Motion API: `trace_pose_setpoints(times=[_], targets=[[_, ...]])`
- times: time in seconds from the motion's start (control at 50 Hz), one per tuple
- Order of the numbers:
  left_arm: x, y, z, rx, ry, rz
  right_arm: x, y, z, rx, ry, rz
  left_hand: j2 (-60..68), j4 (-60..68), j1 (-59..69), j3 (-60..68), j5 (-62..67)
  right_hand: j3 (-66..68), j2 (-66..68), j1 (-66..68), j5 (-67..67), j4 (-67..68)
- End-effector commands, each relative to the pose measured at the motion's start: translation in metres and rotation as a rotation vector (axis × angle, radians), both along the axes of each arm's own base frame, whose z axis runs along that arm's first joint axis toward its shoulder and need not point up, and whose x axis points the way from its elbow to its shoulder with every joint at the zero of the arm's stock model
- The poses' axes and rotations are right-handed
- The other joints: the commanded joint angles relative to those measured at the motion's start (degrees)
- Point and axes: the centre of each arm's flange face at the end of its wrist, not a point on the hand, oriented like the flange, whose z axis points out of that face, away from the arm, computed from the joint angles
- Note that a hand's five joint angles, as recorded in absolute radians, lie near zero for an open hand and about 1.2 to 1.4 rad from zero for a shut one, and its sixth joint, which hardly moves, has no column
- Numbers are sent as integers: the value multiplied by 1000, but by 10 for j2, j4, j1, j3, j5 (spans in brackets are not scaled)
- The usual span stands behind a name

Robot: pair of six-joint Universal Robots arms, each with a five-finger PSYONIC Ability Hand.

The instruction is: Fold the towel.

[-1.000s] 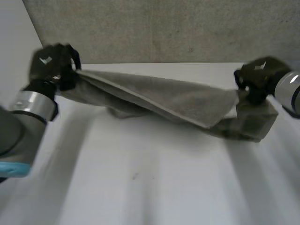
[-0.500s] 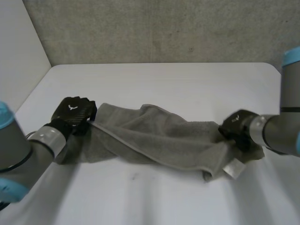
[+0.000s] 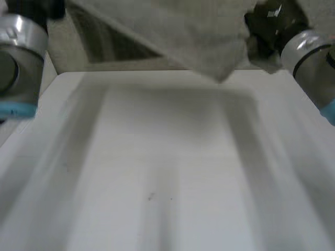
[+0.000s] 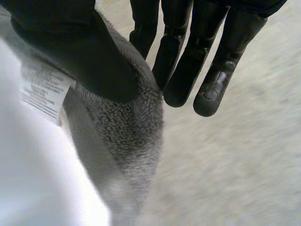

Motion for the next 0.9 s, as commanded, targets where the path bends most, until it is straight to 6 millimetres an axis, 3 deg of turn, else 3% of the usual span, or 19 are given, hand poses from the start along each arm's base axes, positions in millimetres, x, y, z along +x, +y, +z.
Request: trace_pose_setpoints(times=[0.02, 0.04, 0.06, 0.1, 0.12, 0.16, 0.18, 0.22, 0.24, 0.26, 0.28, 0.3, 0.32, 0.44, 0.48, 0.56, 0.72, 0.84, 0.9], targets=[[15, 24, -114, 299, -120, -36, -19, 2, -59, 350, 158, 12, 102, 103, 122, 103, 109, 118, 123, 248, 130, 116], [17, 31, -134, 344, -135, -45, -23, 2, -74, 416, 207, 12, 102, 103, 122, 103, 109, 118, 123, 248, 130, 116], [17, 31, -134, 344, -135, -45, -23, 2, -74, 417, 207, 12, 102, 103, 122, 103, 109, 118, 123, 248, 130, 116], [19, 43, -168, 414, -155, -49, -25, 4, -107, 538, 306, 37, 102, 103, 122, 103, 109, 118, 123, 248, 130, 116], [19, 44, -169, 414, -155, -49, -25, 4, -108, 539, 306, 38, 102, 103, 122, 103, 109, 118, 123, 248, 130, 116], [20, 57, -204, 506, -178, -62, -31, 2, -142, 639, 387, 43, 102, 103, 122, 103, 109, 118, 123, 248, 130, 116], [20, 57, -204, 506, -178, -62, -31, 2, -143, 639, 388, 43, 102, 103, 122, 103, 109, 118, 123, 248, 130, 116], [19, 64, -216, 544, -189, -72, -34, -2, -168, 684, 451, 42, 102, 103, 122, 103, 109, -3, 1, 126, 9, -6], [18, 70, -224, 573, -196, -81, -34, -2, -168, 684, 451, 42, 102, 103, 122, 103, 109, -4, 0, 125, 8, -7], [17, 76, -228, 588, -203, -90, -36, -4, -172, 687, 467, 33, 102, 103, 122, 103, 109, -199, -194, -69, -187, -202], [17, 76, -228, 588, -203, -90, -36, -4, -172, 687, 467, 32, 102, 103, 122, 103, 109, -201, -196, -71, -189, -203], [14, 81, -230, 592, -208, -102, -39, -6, -172, 687, 468, 14, 102, 103, 122, 103, 109, -419, -415, -290, -407, -422], [11, 84, -230, 589, -210, -113, -40, -8, -168, 672, 458, -7, 102, 103, 122, 103, 109, -529, -525, -400, -518, -532], [12, 81, -224, 569, -202, -107, -40, -5, -137, 590, 321, -55, 102, 103, 122, 103, 109, -582, -577, -452, -570, -584], [14, 78, -215, 547, -189, -102, -42, 9, -116, 553, 192, -71, 102, 103, 122, 103, 109, -582, -577, -452, -570, -584], [15, 77, -211, 535, -181, -96, -43, 30, -107, 539, 87, -44, 102, 103, 122, 103, 109, -582, -577, -452, -570, -584], [21, 70, -207, 525, -169, -73, -50, 110, -147, 639, -61, 29, 102, 103, 122, 103, 109, -582, -577, -452, -570, -584], [20, 70, -205, 519, -168, -74, -44, 151, -179, 649, -84, 79, 102, 103, 122, 103, 109, -582, -577, -452, -570, -584], [20, 70, -205, 520, -166, -76, -40, 159, -183, 651, -84, 103, 102, 103, 122, 103, 109, -582, -577, -452, -570, -584]])
